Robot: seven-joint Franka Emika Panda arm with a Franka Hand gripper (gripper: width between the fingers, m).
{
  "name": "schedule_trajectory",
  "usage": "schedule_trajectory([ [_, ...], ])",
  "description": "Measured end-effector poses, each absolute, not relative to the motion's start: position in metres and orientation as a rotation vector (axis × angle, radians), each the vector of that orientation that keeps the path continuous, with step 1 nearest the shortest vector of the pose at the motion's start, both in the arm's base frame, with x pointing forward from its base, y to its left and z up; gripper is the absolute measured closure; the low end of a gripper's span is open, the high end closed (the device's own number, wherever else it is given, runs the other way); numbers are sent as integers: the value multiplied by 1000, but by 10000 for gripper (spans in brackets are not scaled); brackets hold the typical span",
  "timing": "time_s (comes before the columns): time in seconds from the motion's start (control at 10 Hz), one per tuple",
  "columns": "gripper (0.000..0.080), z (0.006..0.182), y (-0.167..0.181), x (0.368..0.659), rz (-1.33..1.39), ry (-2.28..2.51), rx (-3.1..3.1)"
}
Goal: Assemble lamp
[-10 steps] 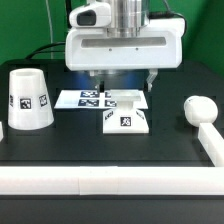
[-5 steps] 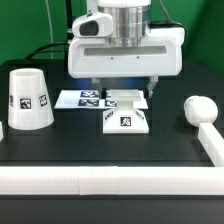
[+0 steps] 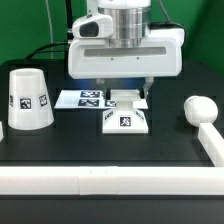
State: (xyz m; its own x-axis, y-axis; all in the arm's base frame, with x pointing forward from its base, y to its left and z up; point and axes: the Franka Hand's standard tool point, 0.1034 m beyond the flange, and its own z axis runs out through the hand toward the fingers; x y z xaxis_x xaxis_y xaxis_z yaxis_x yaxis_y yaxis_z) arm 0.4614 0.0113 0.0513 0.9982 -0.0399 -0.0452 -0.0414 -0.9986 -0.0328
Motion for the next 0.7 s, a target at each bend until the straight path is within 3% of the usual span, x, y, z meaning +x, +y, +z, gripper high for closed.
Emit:
schedule_trajectory([
  [0.5, 265, 51, 11, 462, 68, 61, -3106],
  [0.7, 265, 52, 19, 490, 29, 46, -3103],
])
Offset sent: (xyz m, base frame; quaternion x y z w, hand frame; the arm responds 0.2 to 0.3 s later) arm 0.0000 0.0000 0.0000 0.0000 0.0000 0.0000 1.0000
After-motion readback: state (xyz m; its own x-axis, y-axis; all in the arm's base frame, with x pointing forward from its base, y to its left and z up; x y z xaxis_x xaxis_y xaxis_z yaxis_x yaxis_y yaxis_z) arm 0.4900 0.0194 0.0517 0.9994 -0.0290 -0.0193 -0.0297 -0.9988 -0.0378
